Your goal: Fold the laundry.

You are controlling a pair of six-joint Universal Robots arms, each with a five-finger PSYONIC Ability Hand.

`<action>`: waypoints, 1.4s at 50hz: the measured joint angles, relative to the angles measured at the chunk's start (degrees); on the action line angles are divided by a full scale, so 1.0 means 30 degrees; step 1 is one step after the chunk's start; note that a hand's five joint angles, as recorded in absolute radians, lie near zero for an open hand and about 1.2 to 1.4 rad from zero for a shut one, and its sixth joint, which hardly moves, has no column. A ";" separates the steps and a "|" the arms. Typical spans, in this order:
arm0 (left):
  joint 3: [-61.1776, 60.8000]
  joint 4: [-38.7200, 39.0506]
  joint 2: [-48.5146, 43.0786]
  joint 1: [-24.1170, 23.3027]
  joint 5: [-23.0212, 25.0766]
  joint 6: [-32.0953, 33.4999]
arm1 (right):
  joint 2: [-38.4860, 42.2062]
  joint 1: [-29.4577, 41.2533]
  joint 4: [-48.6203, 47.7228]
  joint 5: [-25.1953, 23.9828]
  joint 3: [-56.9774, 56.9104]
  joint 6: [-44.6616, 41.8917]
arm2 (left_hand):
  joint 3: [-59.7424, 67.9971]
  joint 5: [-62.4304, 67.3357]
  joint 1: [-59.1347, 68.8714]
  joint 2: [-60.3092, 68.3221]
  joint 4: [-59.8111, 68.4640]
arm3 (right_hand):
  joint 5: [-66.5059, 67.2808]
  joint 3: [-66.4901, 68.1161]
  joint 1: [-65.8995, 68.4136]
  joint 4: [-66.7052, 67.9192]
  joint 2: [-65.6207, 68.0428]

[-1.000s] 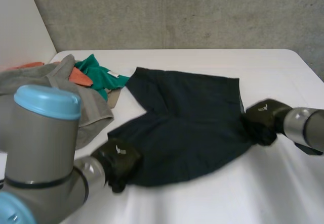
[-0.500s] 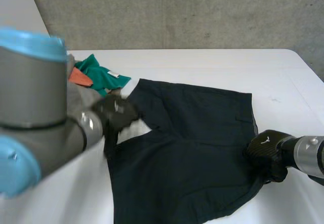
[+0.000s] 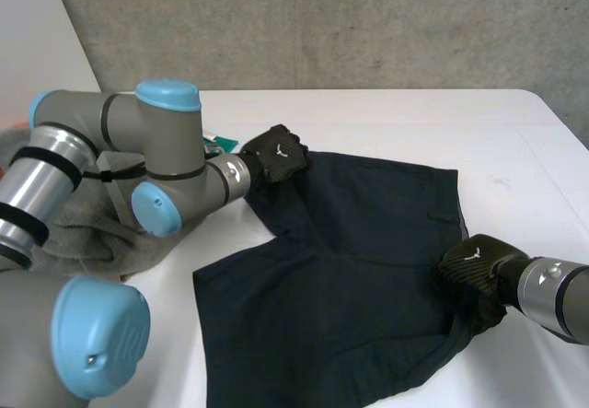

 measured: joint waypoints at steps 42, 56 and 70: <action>-0.1347 0.2683 -0.0136 -0.0758 0.1140 -0.0160 | -0.0671 -0.0482 -0.0493 -0.0529 0.0288 0.0454 | 0.1097 0.0735 0.0981 0.1009 0.0835 | 0.0000 0.0000 0.0002 0.0000 0.0000; 0.1862 -0.1245 -0.2402 -0.0424 0.0354 0.4823 | -0.0721 -0.1006 -0.0619 -0.1051 0.0158 0.0471 | 0.0378 0.0116 0.0298 0.0238 0.0049 | 0.0002 0.0000 0.0000 0.0000 0.0000; -0.0544 0.1746 -0.0891 -0.0758 -0.1737 0.5631 | -0.0714 -0.1216 -0.0699 -0.1325 0.0106 0.0577 | 1.2455 1.1597 1.2038 1.2540 1.2450 | 0.0002 0.0000 0.0000 -0.0002 0.0000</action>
